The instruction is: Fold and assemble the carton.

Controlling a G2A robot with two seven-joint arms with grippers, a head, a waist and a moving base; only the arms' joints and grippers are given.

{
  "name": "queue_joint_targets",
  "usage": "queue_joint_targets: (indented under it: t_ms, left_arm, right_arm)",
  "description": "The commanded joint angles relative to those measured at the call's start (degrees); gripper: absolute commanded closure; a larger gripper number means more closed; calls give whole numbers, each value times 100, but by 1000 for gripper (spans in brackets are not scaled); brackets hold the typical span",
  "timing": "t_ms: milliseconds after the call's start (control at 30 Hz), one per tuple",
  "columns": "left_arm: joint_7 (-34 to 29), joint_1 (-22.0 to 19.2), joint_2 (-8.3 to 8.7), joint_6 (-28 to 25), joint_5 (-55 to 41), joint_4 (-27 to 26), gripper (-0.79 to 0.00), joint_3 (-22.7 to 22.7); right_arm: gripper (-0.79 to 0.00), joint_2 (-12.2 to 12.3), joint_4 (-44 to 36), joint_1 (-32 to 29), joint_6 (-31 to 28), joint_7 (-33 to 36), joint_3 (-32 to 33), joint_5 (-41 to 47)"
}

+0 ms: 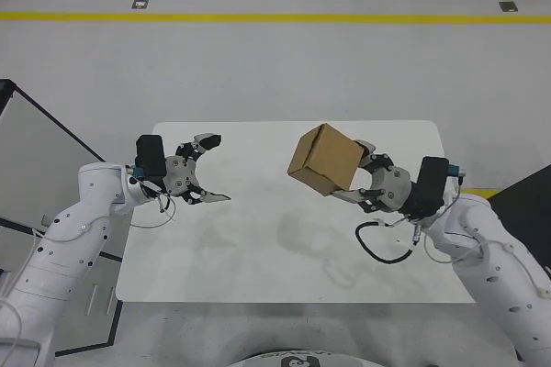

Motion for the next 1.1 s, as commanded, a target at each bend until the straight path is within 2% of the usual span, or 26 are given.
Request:
queue_joint_targets:
  t_ms: [0, 233, 367, 533, 800, 1067]
  left_arm:
    - [0, 0, 0, 0, 0, 0, -785, 0]
    - [0, 0, 0, 0, 0, 0, -785, 0]
    - [-400, 23, 17, 123, -8, -93, -785, -123]
    - [-677, 59, 143, 0, -31, -75, -785, -538]
    - [-1262, 174, 488, 0, 48, -525, -785, -954]
    - [-1262, 174, 488, 0, 48, -525, -785, -954]
  right_arm:
    - [0, -15, 44, -29, 3, -89, -2, -7]
    - [0, -15, 44, -29, 3, -89, -2, -7]
    - [0, -19, 45, -37, 51, -66, 0, -7]
    - [0, -32, 205, -85, 52, 96, 99, -17]
    - [0, -15, 425, -143, -203, 474, 349, -123]
    - [0, -15, 472, -136, -258, 490, 361, -156]
